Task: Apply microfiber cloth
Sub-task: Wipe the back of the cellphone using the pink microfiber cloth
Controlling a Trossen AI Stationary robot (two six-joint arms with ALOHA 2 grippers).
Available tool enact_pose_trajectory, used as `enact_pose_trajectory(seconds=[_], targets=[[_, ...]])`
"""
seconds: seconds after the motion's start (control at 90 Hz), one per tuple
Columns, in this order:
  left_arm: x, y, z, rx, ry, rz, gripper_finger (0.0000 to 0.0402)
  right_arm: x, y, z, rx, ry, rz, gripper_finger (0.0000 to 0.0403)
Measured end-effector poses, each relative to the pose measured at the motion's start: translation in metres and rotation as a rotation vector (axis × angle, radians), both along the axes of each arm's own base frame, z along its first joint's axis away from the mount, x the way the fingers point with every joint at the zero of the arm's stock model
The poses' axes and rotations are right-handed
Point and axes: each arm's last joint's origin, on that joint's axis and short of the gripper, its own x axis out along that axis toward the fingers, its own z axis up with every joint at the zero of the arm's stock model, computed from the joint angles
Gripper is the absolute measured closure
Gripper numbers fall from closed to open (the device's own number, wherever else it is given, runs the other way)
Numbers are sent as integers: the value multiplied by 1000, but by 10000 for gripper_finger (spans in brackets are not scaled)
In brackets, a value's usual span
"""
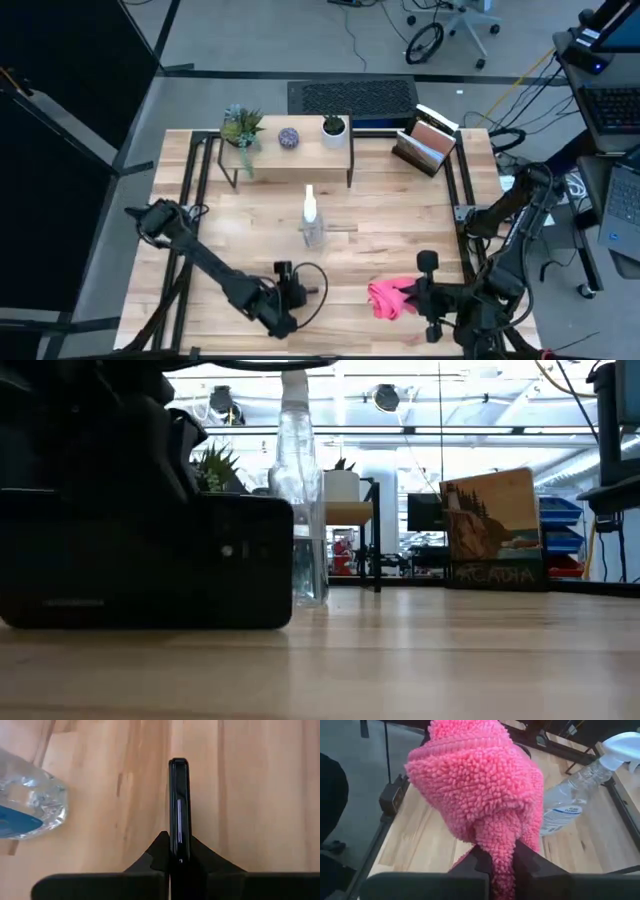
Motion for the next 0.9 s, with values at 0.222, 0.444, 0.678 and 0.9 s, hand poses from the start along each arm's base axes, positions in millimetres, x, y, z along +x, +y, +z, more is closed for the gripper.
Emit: enact_pose_trajectory(seconds=[0.222,0.444,0.678,0.9], targets=[[-1,0,-5,-39,43,0,323,2,0,1,11,-8,-7,394],[-2,-2,-6,-99,79,-29,245,2,0,1,11,-7,-6,394],[1,-5,-5,-169,86,-55,192,5,-2,1,12,-5,-16,394],[1,-6,-4,-194,99,-66,178,9,-3,-3,8,17,-17,394]])
